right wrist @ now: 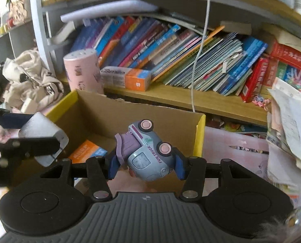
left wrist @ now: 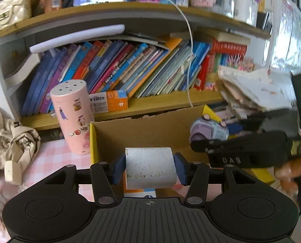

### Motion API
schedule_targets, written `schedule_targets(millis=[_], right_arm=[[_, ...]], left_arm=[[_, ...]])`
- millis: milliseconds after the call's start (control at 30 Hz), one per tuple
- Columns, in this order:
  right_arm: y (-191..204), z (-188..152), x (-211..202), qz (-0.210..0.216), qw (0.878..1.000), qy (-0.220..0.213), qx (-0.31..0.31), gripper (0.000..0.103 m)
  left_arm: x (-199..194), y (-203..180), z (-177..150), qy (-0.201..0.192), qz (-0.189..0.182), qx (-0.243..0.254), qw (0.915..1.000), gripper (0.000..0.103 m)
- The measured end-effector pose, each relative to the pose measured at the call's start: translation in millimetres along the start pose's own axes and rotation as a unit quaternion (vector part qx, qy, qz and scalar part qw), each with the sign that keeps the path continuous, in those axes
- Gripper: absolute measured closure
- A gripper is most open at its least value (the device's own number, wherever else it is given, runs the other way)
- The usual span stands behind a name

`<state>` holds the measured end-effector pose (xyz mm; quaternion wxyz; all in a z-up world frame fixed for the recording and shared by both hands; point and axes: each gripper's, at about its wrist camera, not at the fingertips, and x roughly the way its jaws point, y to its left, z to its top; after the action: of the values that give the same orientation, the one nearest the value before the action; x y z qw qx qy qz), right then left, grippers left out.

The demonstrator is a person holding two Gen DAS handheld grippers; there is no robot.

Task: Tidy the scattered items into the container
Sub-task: 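Lower the tissue pack into the yellow box while the right tool lowers the car in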

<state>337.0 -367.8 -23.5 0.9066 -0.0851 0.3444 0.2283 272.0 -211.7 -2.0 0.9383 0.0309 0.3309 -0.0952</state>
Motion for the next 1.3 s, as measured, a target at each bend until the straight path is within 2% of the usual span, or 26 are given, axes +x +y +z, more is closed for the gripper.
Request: schedule_targets(millis=[333, 600, 900, 1300], right_arm=[[0, 25, 57, -0.010, 0.994, 0.065, -0.091, 0.053], [1, 31, 82, -0.011, 0.986, 0.110, -0.123, 0.053], [8, 35, 93, -0.006, 0.982, 0.129, -0.140, 0.053], [7, 37, 89, -0.010, 0.984, 0.115, -0.135, 0.050]], left_arm=[[38, -24, 1, 0.035, 0.014, 0.103, 0.9940, 0.052], [57, -33, -5, 0.063, 0.014, 0.137, 0.9884, 0.052], [61, -35, -7, 0.072, 0.013, 0.144, 0.9869, 0.052], [58, -36, -5, 0.068, 0.024, 0.145, 0.9868, 0.049]])
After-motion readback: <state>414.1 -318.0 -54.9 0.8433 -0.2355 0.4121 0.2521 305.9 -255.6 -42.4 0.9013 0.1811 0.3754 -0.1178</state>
